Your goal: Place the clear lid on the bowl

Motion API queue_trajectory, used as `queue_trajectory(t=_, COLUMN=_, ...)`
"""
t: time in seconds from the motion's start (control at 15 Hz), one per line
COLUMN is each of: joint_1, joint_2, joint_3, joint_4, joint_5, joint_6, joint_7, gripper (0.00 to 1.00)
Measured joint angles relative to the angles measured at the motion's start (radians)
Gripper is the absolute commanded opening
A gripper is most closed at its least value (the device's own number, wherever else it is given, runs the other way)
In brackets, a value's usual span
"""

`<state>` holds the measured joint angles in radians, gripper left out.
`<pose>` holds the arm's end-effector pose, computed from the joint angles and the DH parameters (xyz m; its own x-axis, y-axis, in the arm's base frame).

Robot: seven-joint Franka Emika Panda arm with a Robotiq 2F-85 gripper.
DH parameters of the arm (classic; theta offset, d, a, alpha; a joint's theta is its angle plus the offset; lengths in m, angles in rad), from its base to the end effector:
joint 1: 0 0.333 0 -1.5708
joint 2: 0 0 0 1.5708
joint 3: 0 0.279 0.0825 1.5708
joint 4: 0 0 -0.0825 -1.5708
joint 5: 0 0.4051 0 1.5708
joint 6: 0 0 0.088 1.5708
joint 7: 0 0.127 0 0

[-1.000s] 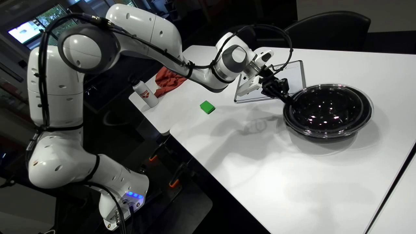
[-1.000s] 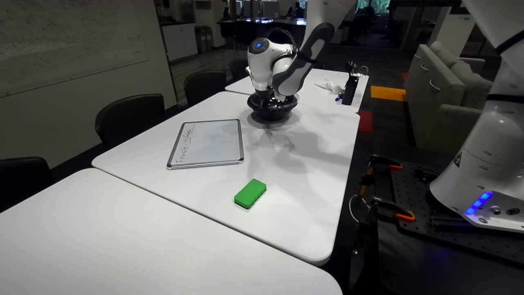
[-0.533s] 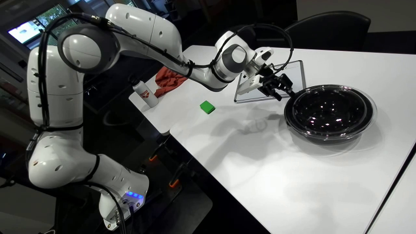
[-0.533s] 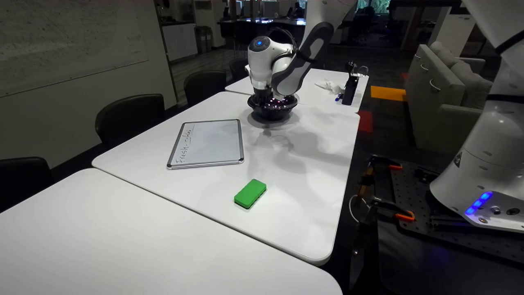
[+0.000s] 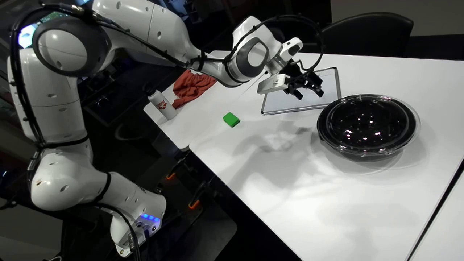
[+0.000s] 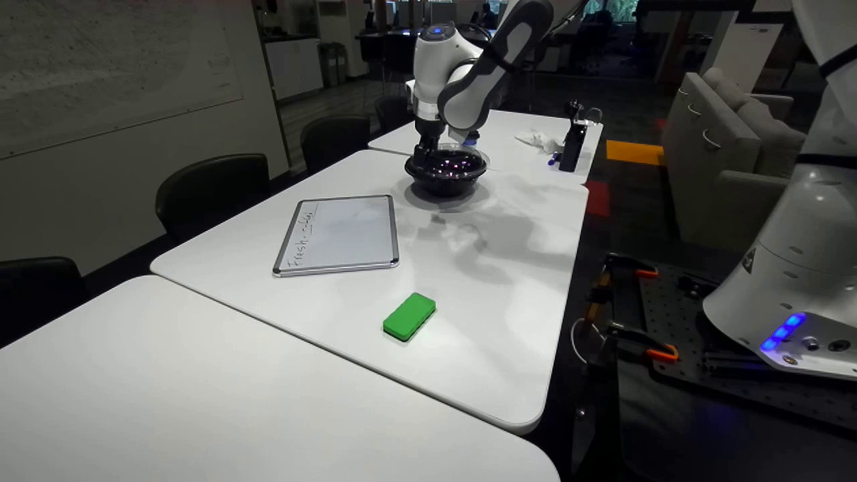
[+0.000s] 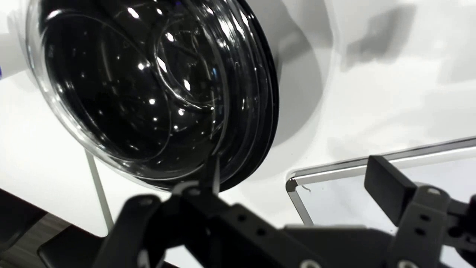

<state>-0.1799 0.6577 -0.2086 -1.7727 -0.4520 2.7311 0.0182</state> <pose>0.6405 -0.2402 0.1601 0.9759 0.0870 0.2000 0.0005 -0.9180 0.3966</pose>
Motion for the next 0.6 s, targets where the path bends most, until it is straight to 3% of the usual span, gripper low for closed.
queue_trajectory(t=0.27, joint_1=0.009, joint_2=-0.138, joint_3=0.000, joint_4=-0.077, joint_5=0.096, joint_6=-0.054, joint_7=-0.015, gripper=1.00)
queue_trajectory(t=0.6, joint_1=0.038, joint_2=-0.305, joint_3=0.002, joint_4=-0.140, joint_5=0.162, joint_6=-0.224, joint_7=-0.010, gripper=1.00)
